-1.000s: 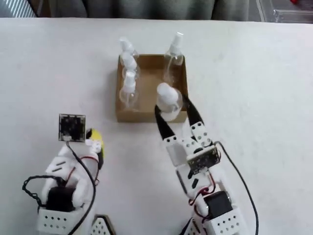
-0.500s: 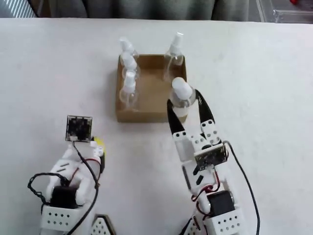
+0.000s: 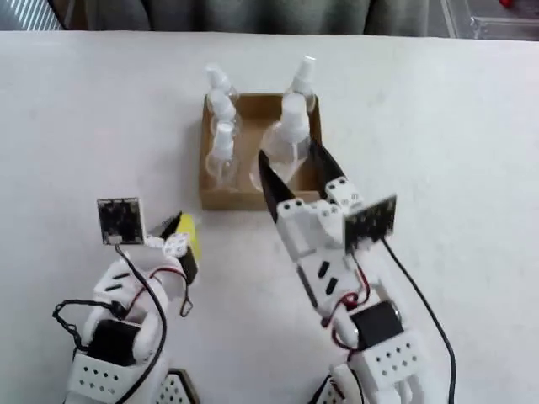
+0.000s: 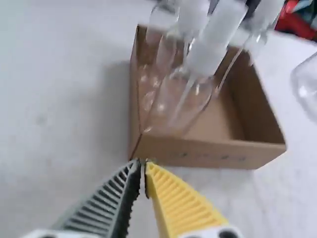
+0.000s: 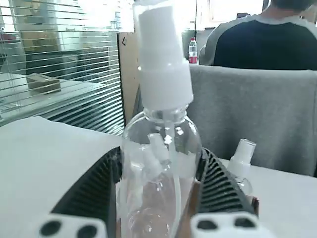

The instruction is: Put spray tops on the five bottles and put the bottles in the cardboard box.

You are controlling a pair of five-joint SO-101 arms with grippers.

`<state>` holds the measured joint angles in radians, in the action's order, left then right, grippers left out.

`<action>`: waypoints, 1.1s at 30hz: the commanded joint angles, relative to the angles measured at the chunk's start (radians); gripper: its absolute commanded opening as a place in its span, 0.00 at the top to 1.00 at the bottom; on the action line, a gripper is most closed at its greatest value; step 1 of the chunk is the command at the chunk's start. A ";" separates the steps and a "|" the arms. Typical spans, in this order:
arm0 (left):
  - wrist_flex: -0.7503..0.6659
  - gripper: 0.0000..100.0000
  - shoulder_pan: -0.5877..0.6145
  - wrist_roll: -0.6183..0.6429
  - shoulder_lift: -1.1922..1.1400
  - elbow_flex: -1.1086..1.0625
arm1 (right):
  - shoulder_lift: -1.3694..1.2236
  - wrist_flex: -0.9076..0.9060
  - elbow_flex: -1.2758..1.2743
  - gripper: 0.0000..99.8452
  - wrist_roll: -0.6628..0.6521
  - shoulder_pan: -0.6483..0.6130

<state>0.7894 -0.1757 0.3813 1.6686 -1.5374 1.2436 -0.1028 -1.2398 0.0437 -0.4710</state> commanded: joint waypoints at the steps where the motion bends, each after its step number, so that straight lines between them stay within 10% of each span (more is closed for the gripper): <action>1: -0.052 0.98 -0.137 0.054 0.013 0.074 | -0.160 0.035 0.158 0.99 0.066 -0.031; 9: -0.060 0.98 -0.369 0.051 0.185 0.000 | -0.229 0.033 0.212 0.99 0.081 -0.127; 33: -0.267 0.98 -0.225 0.051 0.157 -0.140 | -0.041 -0.143 0.086 0.99 0.078 -0.153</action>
<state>0.5547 -0.4135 0.4258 1.8205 -1.6893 1.1730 -0.2163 -1.1615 0.1235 -0.6168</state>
